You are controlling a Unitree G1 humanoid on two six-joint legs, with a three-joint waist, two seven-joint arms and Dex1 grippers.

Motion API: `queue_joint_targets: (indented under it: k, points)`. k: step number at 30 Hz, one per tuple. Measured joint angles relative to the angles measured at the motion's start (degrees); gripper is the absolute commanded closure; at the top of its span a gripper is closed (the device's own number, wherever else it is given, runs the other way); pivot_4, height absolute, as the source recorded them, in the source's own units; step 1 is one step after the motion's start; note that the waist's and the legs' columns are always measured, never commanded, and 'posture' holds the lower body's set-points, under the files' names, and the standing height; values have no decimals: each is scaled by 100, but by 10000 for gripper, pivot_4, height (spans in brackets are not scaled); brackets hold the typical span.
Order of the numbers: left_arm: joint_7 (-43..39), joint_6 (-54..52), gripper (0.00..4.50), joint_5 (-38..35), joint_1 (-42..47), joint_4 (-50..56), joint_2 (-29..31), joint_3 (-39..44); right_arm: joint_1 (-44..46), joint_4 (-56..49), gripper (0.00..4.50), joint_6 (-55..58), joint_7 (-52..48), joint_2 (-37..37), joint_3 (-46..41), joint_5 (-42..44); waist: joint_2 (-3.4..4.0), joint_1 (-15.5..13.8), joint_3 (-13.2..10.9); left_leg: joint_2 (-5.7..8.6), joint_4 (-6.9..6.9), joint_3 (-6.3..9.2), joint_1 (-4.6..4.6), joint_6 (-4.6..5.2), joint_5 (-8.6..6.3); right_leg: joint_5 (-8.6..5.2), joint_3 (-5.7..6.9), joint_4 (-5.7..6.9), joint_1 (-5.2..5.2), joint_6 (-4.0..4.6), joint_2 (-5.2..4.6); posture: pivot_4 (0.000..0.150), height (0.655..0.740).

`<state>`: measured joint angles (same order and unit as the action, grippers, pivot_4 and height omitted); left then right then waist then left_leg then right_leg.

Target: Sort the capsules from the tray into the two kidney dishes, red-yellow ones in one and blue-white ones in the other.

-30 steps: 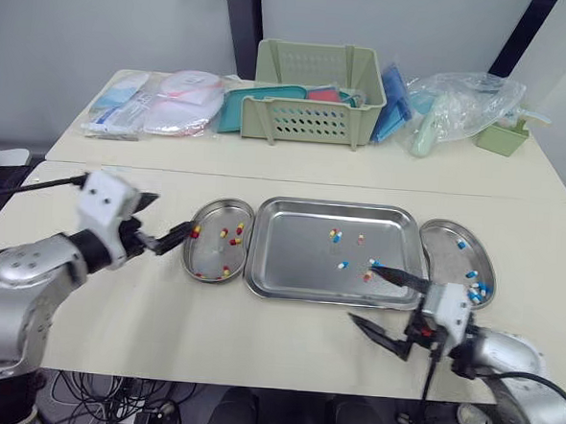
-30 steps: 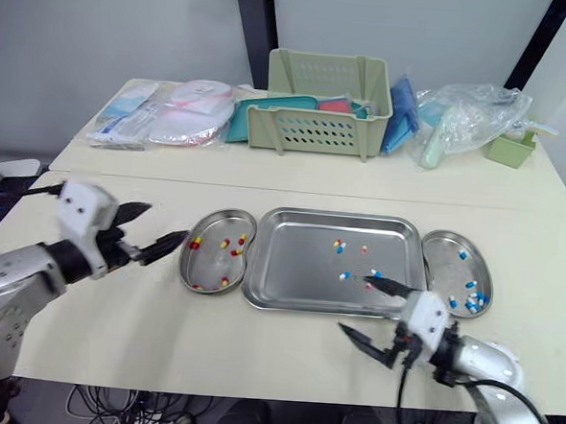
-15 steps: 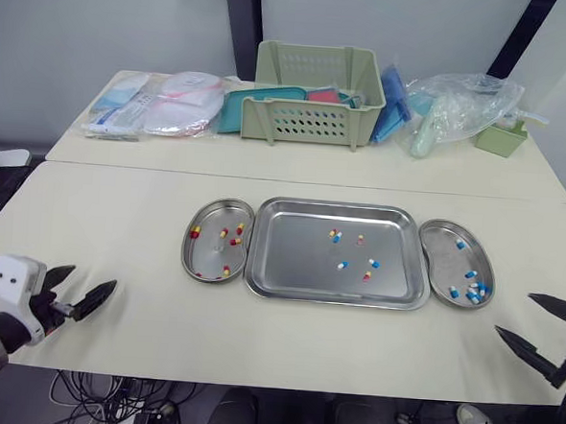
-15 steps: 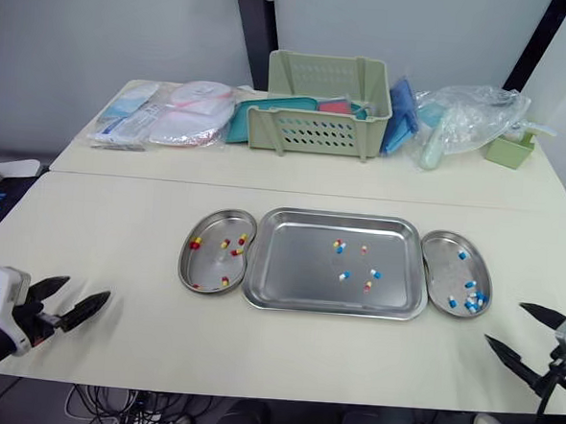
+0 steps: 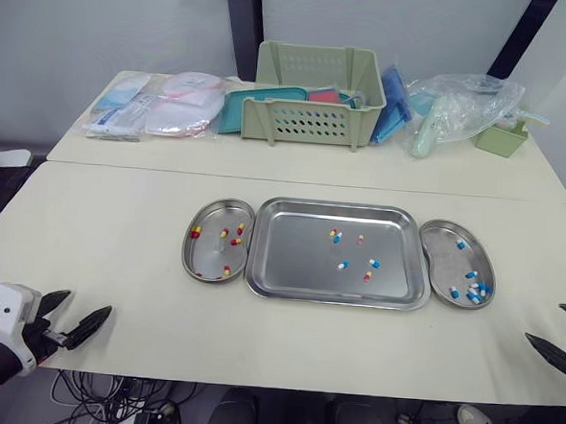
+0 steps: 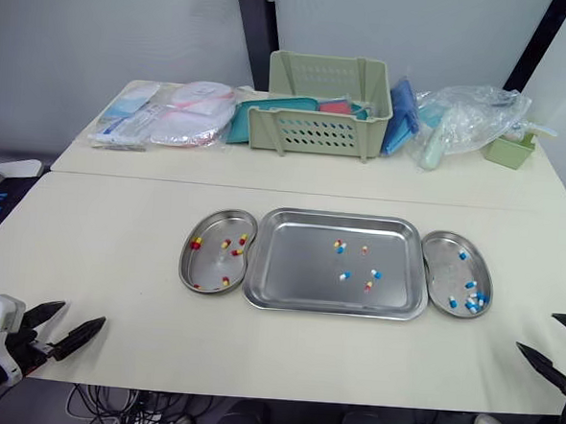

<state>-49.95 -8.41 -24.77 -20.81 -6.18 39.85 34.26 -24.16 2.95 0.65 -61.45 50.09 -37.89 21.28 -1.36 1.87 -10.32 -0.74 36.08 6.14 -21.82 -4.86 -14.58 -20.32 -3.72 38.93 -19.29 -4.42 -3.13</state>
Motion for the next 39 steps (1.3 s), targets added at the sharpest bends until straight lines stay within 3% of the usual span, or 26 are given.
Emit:
queue_joint_targets:
  k: [26,31,39]
  points:
    - [-369,344,395,-17,-518,796,-307,-45,299,479,0,-144,-227,38,190,-220,2,0,1,0,0,-2,0,0,0,0,-1,-1,1,0,0,1500,7400]
    - [-674,520,395,-79,-435,978,-317,-310,246,489,0,-153,-228,82,190,-220,2,-1,1,1,1,-3,-1,0,0,0,-2,-1,1,0,0,1500,7400]
    - [-1298,301,395,-512,-427,2263,-310,-1214,-244,207,0,-151,-307,73,53,-212,10,-1,5,1,1,-4,0,0,0,0,-3,-3,3,0,1,1500,7400]
